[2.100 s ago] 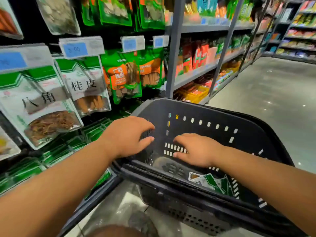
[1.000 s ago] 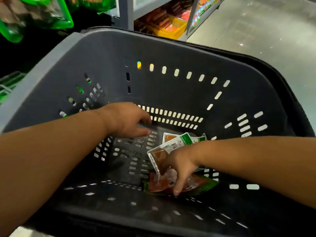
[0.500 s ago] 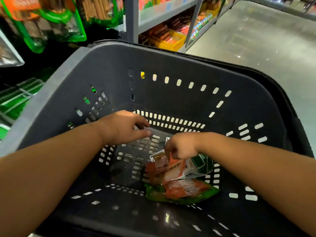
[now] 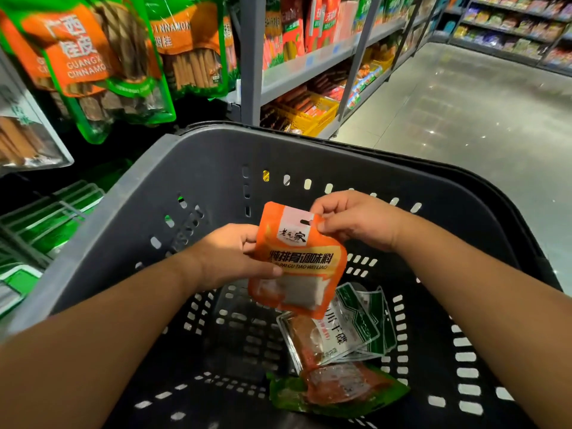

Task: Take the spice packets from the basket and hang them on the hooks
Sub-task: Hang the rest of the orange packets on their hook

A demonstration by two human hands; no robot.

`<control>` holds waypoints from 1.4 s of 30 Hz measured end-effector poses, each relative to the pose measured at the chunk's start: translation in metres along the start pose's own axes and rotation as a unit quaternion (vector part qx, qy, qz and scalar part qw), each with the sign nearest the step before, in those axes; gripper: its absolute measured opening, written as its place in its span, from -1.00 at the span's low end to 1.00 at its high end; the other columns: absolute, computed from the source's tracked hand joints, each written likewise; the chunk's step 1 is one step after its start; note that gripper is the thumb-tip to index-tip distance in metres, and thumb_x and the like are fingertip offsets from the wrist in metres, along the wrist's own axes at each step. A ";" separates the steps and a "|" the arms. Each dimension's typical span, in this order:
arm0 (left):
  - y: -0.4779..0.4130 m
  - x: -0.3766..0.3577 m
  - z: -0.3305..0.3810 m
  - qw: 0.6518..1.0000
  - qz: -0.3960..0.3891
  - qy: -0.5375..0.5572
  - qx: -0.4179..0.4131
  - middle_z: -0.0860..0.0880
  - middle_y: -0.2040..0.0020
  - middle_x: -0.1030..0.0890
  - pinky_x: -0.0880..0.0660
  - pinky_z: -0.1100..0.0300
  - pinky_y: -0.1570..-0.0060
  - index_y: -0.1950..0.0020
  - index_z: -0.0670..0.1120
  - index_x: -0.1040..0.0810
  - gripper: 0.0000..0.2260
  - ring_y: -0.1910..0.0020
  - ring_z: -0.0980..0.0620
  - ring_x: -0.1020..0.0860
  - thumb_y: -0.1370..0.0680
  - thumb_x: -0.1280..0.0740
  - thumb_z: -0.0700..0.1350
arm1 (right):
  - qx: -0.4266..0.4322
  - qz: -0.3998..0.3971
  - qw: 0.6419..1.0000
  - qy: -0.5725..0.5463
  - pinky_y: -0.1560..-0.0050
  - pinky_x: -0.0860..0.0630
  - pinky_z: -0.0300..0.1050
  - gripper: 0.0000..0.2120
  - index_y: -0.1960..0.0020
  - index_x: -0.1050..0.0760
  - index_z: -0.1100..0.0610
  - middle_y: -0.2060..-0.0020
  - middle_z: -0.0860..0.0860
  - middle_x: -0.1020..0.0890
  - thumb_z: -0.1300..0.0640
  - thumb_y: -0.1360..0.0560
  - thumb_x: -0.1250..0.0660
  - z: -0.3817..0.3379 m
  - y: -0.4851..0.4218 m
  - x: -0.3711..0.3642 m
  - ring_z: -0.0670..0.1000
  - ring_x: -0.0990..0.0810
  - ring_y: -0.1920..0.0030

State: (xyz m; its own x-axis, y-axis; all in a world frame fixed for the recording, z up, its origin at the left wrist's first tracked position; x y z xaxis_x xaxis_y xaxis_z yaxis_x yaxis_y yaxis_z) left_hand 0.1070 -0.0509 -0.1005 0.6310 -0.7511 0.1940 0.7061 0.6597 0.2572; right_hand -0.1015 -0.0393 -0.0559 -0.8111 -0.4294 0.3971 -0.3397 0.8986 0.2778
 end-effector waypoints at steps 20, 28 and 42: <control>-0.001 0.035 -0.013 0.968 0.111 -0.218 0.060 0.02 0.17 -0.76 -0.64 -0.09 -0.12 0.07 -0.04 -0.76 -0.89 0.10 -0.02 -0.74 -0.43 -0.60 -0.14 | -0.247 -0.182 0.917 0.254 -0.39 -0.47 0.04 -0.33 -0.47 -0.41 0.08 -0.23 0.00 -0.63 0.03 -0.44 -0.58 0.111 0.019 -0.054 0.04 -0.60 -0.24; 0.001 0.031 -0.010 0.966 0.098 -0.232 0.063 0.04 0.12 -0.76 -0.63 -0.08 -0.15 0.01 -0.01 -0.76 -0.86 0.07 0.01 -0.73 -0.44 -0.58 -0.10 | -0.273 -0.361 0.810 0.372 -0.48 -0.32 0.22 -0.31 -0.44 -0.45 -0.14 -0.53 -0.01 -0.32 -0.10 -0.36 -0.61 0.137 0.043 -0.130 0.15 -0.26 -0.53; 0.000 0.038 -0.010 0.952 0.118 -0.272 0.077 0.02 0.07 -0.75 -0.63 -0.03 -0.13 -0.02 -0.02 -0.74 -0.85 0.07 0.03 -0.72 -0.48 -0.55 -0.05 | -0.233 -0.258 0.868 0.355 -0.06 -0.57 -0.10 -0.84 -0.10 -0.68 0.01 0.14 -0.17 -0.61 0.15 -0.52 -0.48 0.116 0.020 -0.098 -0.07 -0.60 0.07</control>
State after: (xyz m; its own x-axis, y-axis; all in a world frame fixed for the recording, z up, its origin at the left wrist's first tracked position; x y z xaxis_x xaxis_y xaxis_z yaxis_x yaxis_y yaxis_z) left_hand 0.1343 -0.0797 -0.1030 0.4769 -0.5116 0.7147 0.4836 0.8317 0.2727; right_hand -0.0834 0.0310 -0.1907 -0.0534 -0.8603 0.5071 -0.2072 0.5063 0.8371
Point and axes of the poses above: each hand's wrist, its own y-axis away from the middle knuckle, its own x-axis out of the back of the hand, z = x × y, the point moved 5 cm from there along -y, towards the middle knuckle
